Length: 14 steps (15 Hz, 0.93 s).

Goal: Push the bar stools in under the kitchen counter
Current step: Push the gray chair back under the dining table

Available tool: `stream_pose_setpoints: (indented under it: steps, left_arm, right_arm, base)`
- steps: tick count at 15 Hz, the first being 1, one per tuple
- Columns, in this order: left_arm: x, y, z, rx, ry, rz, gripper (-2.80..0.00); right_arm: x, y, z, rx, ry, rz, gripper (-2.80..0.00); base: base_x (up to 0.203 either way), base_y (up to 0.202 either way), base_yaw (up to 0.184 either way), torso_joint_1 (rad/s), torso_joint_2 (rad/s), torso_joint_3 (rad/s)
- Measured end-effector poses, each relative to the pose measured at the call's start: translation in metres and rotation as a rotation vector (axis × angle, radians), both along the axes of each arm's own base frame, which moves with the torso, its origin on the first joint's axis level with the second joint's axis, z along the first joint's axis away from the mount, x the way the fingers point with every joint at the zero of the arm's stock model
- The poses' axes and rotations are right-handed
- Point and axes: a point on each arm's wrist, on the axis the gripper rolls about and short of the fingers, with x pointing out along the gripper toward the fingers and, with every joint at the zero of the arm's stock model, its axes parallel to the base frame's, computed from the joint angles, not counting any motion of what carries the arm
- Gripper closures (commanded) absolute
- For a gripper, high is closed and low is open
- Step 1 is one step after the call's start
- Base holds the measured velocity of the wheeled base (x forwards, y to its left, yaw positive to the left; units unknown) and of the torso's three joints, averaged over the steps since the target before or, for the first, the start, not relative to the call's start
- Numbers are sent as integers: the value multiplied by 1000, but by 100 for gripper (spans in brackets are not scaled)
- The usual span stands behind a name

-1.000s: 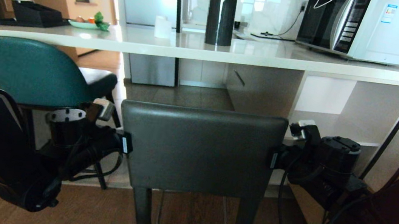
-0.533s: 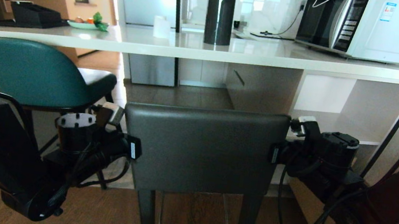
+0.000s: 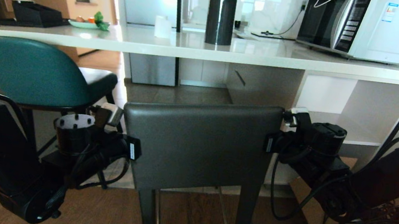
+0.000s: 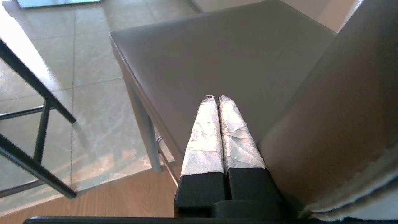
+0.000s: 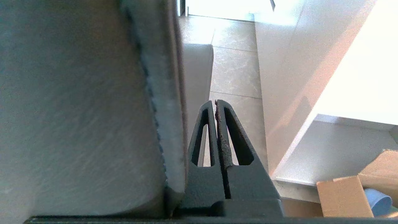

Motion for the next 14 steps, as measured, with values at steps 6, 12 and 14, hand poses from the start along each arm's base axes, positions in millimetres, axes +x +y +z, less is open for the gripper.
stream_pose_setpoints:
  steps: [6, 12, 14]
  left_arm:
    - [17, -4, 2, -8, -28, 27, 0]
    - [45, 8, 0, 24, -60, 80, 0]
    - [46, 10, 0, 25, -60, 85, 0]
  right_arm:
    - [-13, -6, -13, 0, 7, 12, 0]
    - [-18, -1, -16, -6, 18, 33, 0]
    - [-18, 0, -15, -7, 18, 33, 0]
  base:
    - [0, 0, 0, 0, 0, 0]
    - [0, 0, 0, 0, 0, 0]
    - [0, 0, 0, 0, 0, 0]
